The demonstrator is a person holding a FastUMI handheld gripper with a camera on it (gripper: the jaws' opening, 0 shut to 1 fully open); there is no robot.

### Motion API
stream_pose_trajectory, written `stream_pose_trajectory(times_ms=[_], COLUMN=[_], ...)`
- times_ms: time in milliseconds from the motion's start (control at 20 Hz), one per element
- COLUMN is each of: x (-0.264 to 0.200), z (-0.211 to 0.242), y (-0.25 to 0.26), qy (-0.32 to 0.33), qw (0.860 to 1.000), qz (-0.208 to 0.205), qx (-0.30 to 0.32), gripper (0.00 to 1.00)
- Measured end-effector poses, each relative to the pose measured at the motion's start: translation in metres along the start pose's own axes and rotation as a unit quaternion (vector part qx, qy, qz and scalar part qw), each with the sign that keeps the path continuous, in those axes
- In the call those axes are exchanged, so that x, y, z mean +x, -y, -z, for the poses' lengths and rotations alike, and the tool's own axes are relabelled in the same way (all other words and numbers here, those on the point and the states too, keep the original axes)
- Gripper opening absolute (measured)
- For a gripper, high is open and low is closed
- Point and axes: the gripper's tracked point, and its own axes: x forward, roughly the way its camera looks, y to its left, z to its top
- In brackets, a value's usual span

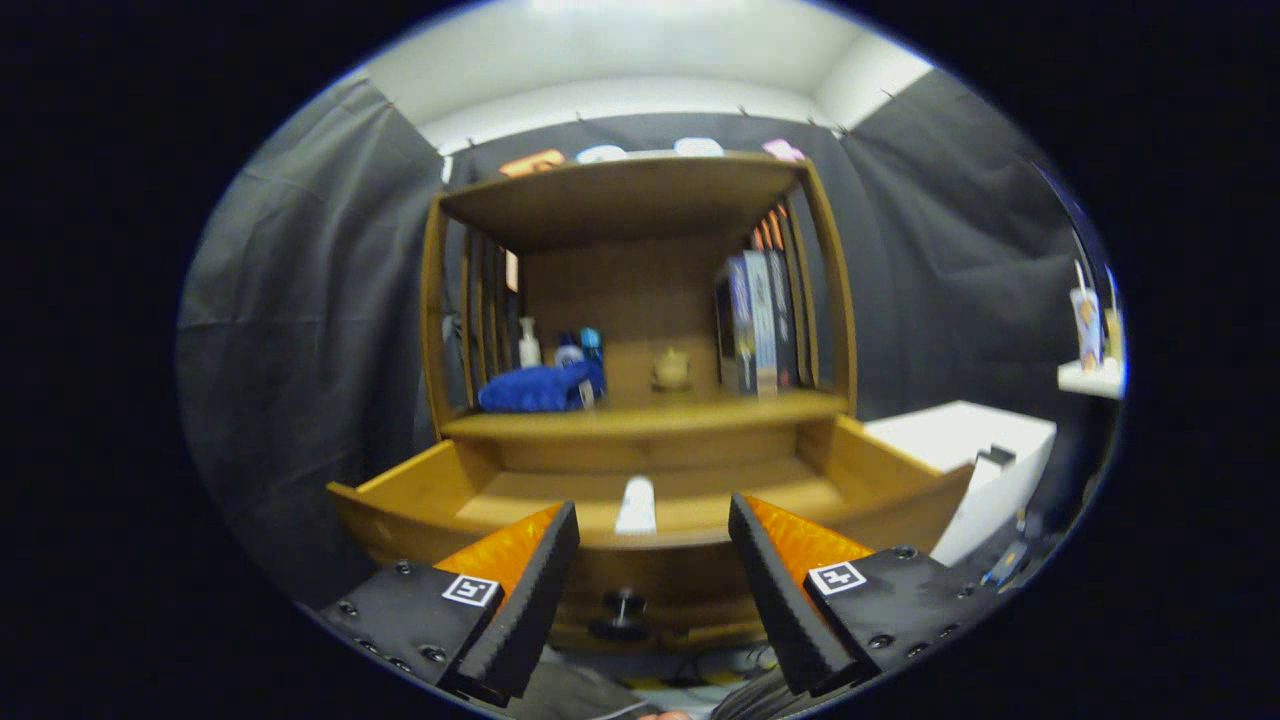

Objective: Pull open the drawer, take out the items inside it, and place them on the countertop above the cabinet.

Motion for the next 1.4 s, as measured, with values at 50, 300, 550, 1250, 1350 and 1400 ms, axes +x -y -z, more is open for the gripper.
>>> stream_pose_trajectory(times_ms=[50, 300, 550, 1250, 1350, 1400], x=[0.01, 0.053, 0.133, 0.168, 0.169, 0.17], z=[-0.025, -0.062, -0.028, 0.149, 0.153, 0.158], y=[0.005, -0.031, -0.031, -0.036, -0.037, -0.034], qy=[0.009, -0.041, -0.187, -0.505, -0.515, -0.524], qw=[0.999, 0.997, 0.981, 0.862, 0.856, 0.851], qz=[0.005, -0.045, -0.045, -0.039, -0.041, -0.034], qx=[-0.037, -0.05, -0.025, -0.007, -0.002, -0.005], gripper=[0.97, 0.97, 0.98, 0.98, 0.98, 0.98])
